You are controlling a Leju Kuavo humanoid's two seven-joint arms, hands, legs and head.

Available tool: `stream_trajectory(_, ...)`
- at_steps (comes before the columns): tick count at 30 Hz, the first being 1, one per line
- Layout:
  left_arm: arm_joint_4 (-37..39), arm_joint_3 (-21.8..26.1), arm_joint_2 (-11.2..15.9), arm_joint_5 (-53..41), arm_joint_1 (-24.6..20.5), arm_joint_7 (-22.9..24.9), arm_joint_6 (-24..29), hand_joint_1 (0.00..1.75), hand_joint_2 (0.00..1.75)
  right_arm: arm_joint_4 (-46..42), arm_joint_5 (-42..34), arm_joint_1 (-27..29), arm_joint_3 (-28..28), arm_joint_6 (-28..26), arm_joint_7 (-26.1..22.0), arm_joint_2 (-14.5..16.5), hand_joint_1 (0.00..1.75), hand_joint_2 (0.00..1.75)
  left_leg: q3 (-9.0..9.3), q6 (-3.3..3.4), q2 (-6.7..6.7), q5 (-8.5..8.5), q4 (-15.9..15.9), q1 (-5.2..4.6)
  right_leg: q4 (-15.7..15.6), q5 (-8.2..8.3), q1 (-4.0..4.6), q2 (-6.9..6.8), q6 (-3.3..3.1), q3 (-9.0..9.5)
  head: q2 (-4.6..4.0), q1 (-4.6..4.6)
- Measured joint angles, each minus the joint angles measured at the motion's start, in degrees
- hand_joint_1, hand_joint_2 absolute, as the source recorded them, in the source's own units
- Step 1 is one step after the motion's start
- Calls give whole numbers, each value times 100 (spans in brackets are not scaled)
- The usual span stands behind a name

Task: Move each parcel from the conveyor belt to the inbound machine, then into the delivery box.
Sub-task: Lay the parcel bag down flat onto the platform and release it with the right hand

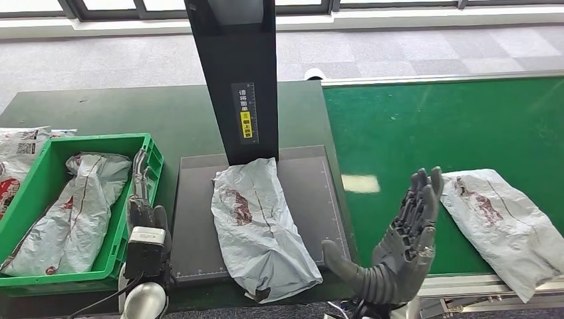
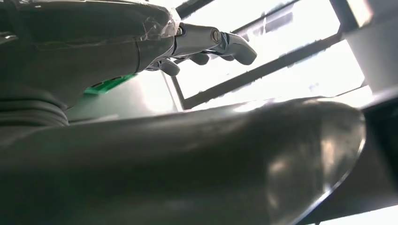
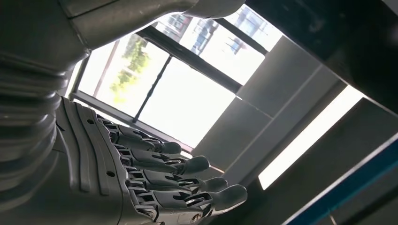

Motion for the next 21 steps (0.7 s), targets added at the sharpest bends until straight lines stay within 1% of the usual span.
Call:
stream_trajectory(2,145,-89,139,-356,-31,228,-373,0,0,-326,-53,-14,1,1,-14,2,0,175,1,0,0,0,0,0,0,0,1,0,-1,1,0,0)
stream_trajectory(5,383,-250,260,-1137,-146,506,-687,0,0,-602,-10,-107,1,6,-14,15,0,175,2,-1,0,1,0,1,0,1,0,0,-1,2,0,0)
stream_trajectory(7,533,-371,315,-1480,-241,636,-865,0,0,-685,-19,-190,1,7,-13,20,0,175,3,0,0,2,0,1,0,2,0,0,-1,4,0,0)
stream_trajectory(10,688,-492,369,-1605,-332,706,-942,0,0,-753,-38,-258,1,7,-12,27,0,175,3,0,0,2,0,0,0,2,0,0,-1,5,0,0)
stream_trajectory(17,867,-598,429,-1737,-425,772,-1009,0,0,-806,-75,-316,1,7,-12,31,0,175,0,-1,-1,1,0,1,0,1,1,0,0,2,0,0)
stream_trajectory(21,1086,-792,485,-2633,-568,1089,-1373,0,175,-801,-217,-451,1,8,-11,31,0,175,1,0,-3,1,0,0,0,1,0,-1,0,3,0,0)
